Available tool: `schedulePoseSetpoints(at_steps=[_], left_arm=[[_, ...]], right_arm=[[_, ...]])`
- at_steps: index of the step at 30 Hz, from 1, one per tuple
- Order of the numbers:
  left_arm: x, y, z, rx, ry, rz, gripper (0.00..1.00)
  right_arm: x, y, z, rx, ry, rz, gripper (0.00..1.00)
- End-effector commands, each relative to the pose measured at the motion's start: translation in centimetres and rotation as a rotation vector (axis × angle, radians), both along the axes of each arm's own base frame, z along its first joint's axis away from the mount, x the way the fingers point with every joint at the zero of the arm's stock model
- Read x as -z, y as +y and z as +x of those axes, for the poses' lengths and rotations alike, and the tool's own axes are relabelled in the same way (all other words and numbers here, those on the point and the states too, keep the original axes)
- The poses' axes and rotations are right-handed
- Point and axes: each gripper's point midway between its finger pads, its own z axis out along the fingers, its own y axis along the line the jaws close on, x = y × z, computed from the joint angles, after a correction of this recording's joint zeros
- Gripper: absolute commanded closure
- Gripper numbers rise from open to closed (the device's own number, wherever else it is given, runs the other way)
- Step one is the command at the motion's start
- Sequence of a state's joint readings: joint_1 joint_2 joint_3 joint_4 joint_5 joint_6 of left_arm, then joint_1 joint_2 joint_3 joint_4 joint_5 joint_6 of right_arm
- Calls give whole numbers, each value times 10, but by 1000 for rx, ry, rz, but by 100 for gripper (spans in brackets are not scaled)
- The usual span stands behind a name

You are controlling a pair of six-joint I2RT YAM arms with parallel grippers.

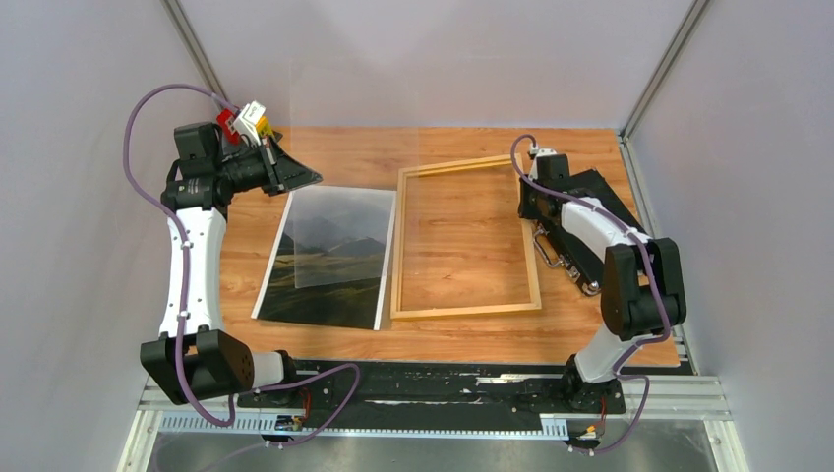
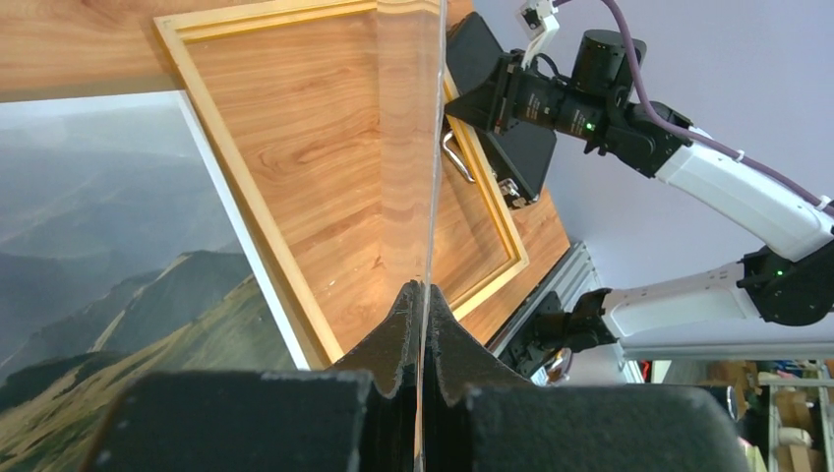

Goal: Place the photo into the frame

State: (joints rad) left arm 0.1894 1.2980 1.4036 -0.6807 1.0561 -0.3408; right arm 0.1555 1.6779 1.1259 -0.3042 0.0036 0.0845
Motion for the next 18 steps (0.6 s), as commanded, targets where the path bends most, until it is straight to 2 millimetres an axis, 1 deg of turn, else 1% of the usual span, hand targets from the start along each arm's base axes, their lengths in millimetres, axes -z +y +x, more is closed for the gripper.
schedulePoseSetpoints(at_steps=[1,4,7,9,15,18], left_arm=[[-21,-1,-1,17,-87,28,100],[-21,-1,1,16,-90,33,100],[-21,0,5,12,-92,27,100],[-19,0,8,9,-94,16,100],[-8,4,19,-17,-96,26,100],[-3,5,24,-26,-103,25,100]], right_arm=[[-4,18,2,-22,-10,21,100],[-3,32,4,-49,-8,24,100],[3,49,6,-78,4,28,100],[7,53,9,-75,14,34,100],[19,53,16,-56,20,46,100],[23,40,18,-11,8,13,100]])
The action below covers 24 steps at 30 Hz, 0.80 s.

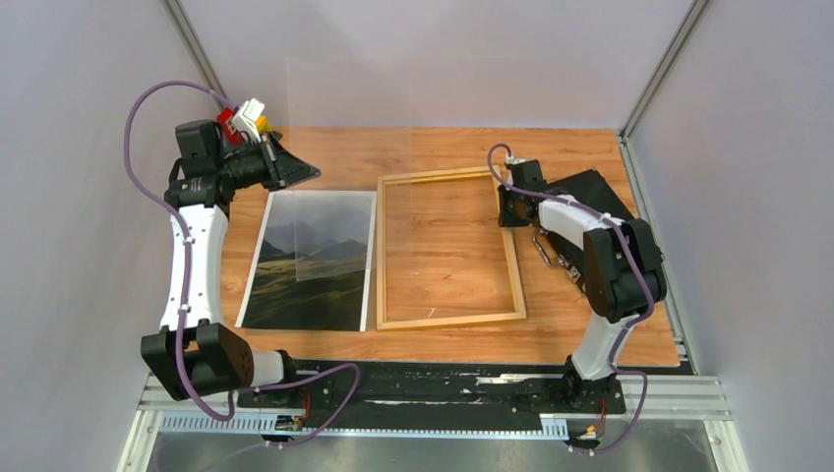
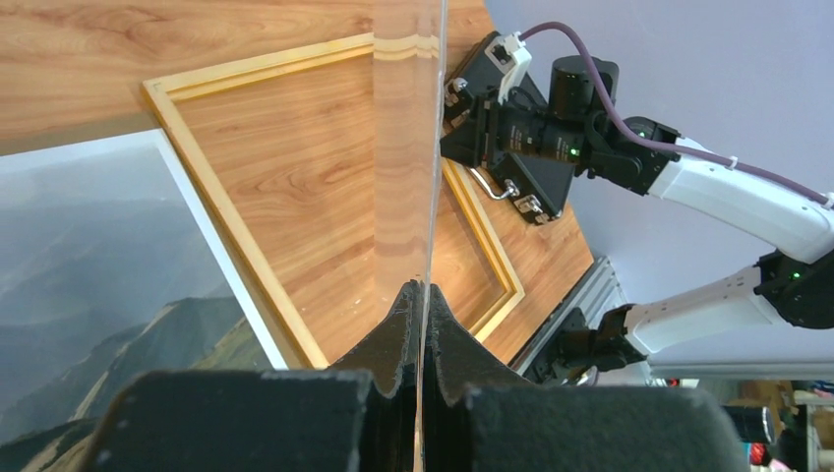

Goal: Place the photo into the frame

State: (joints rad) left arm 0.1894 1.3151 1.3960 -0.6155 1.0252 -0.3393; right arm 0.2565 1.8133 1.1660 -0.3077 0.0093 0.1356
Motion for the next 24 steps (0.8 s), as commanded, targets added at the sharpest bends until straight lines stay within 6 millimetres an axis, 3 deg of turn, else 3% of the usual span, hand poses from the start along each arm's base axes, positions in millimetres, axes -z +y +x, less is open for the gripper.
schedulePoseSetpoints(at_steps=[1,8,13,15,20,24], left_arm=[[-2,0,11,-1,-57,-5,100],[7,-7,21,15,-42,-65,100],[17,-25,22,56,-22,-85,100],[17,-34,22,76,-32,-88,100],[21,-57,22,132,-43,-105,100],[26,-74,22,165,-30,-165,100]], right_arm=[[-16,-9,22,57,-93,2,100],[-4,-40,19,131,-62,6,100],[7,-47,11,145,-36,2,96],[8,-49,11,148,-35,-10,86],[2,-52,12,149,-37,-27,53],[-10,-55,11,134,-59,-47,43]])
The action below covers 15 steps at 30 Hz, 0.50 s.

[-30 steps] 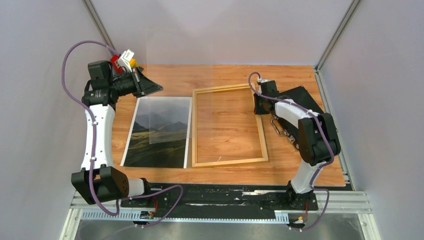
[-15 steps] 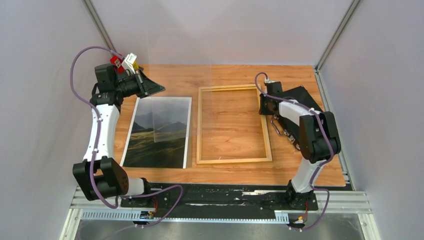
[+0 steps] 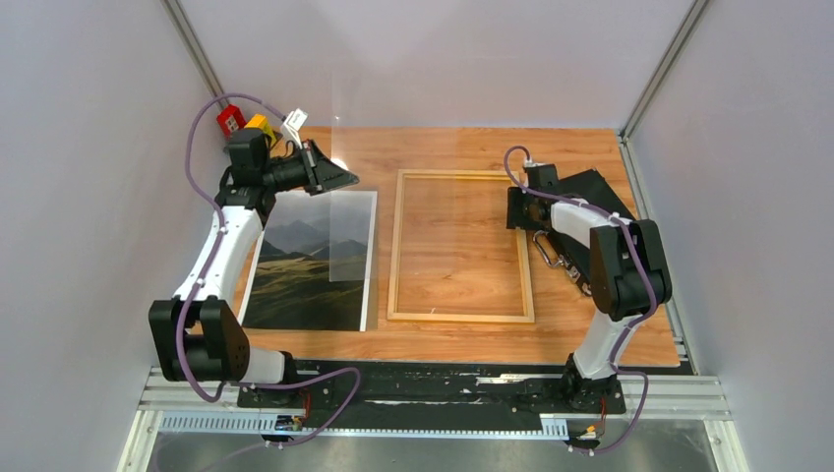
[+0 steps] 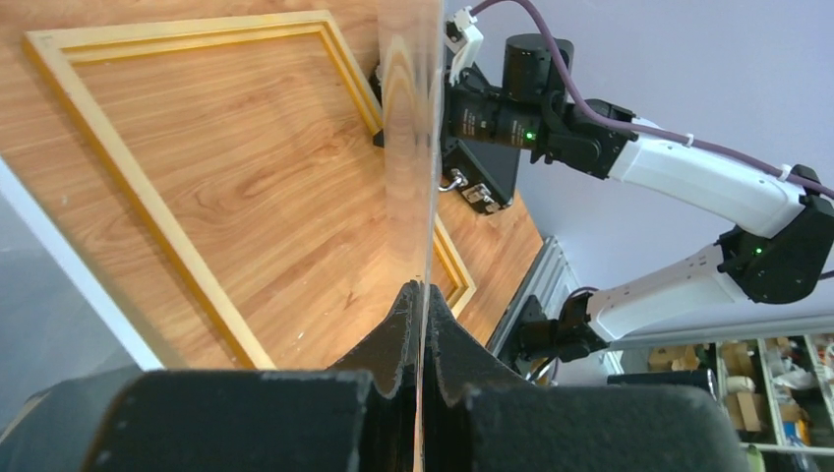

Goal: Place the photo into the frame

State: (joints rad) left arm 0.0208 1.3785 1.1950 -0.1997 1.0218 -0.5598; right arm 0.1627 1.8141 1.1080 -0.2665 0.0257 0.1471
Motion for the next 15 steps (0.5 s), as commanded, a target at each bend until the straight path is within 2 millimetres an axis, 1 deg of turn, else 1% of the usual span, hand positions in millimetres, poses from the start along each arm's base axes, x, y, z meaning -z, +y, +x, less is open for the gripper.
schedulePoseSetpoints(at_steps=[1,6,7,10,11,14,15], left_arm=[[-10,-20,5,55,-49,-73,100],[-1,-30,10,80,-24,-88,100],[-2,-31,10,84,-33,-93,100],[2,-35,13,95,5,-125,100],[0,-36,14,99,-8,-132,100],[7,-37,16,97,35,-163,100],[7,-38,17,100,26,-170,100]], right_arm=[[-28,-13,11,19,-78,-50,41],[-43,-14,8,-2,-108,-53,39],[-45,-15,8,-6,-114,-54,39],[-52,-16,10,-14,-130,-48,39],[-54,-16,10,-16,-132,-45,39],[-59,-19,11,-17,-143,-24,39],[-63,-14,10,-39,-148,8,39]])
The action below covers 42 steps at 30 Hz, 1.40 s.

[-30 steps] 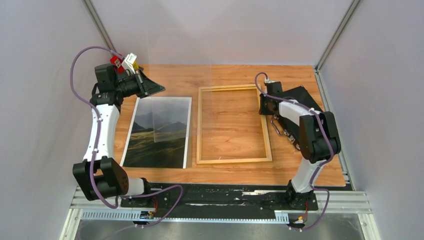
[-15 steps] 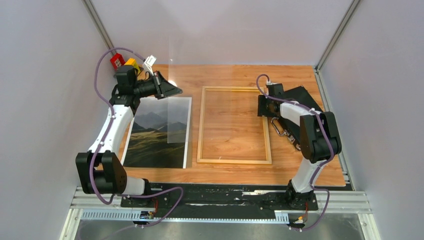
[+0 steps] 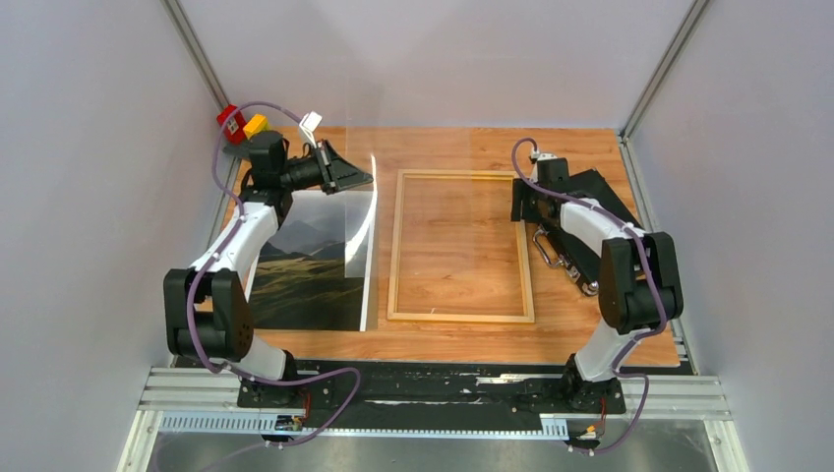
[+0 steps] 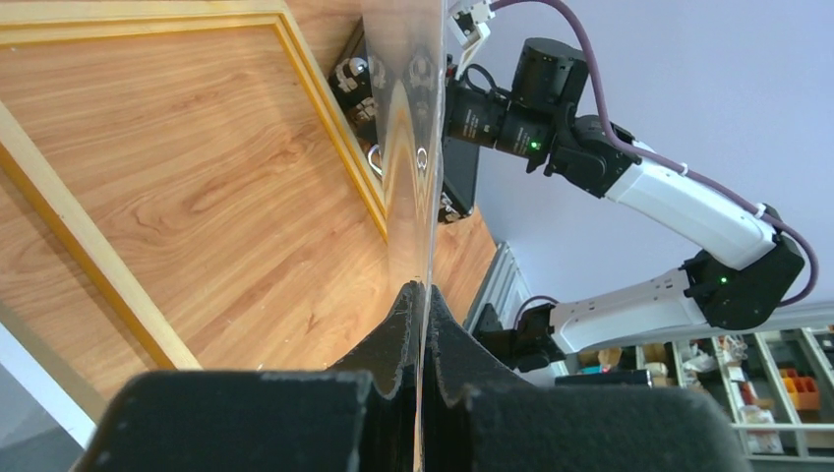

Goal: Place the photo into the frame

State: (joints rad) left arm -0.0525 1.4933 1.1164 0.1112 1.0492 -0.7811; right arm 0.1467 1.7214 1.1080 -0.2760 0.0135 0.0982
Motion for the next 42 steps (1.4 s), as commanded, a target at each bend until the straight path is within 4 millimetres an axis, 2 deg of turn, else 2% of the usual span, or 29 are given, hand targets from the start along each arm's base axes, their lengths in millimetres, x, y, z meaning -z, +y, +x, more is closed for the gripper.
schedulePoseSetpoints(at_steps=[1,8,13,19,23,27,30,33,38,42], left_arm=[[-12,-6,1,31,-34,-68,100],[8,-14,8,43,54,-118,100],[14,-26,8,58,111,-149,100],[29,-46,3,75,210,-173,100],[42,-63,-1,90,273,-180,100],[58,-78,3,112,334,-197,100],[66,-87,5,124,352,-201,100],[76,-95,6,128,380,-202,100],[84,-104,6,131,408,-218,100],[88,-104,6,118,422,-226,100]], right_arm=[[-30,-5,5,-26,-69,41,39],[-58,12,-5,-134,-115,176,40],[-55,24,-21,-194,-94,236,42],[-38,22,-35,-215,-56,222,45],[-36,20,-41,-220,-52,224,46],[-42,15,-43,-217,-55,283,46],[-48,-2,-44,-178,-68,335,46],[-54,-9,-46,-170,-79,385,46],[-56,0,-55,-223,-71,448,47],[-50,5,-59,-245,-49,476,47]])
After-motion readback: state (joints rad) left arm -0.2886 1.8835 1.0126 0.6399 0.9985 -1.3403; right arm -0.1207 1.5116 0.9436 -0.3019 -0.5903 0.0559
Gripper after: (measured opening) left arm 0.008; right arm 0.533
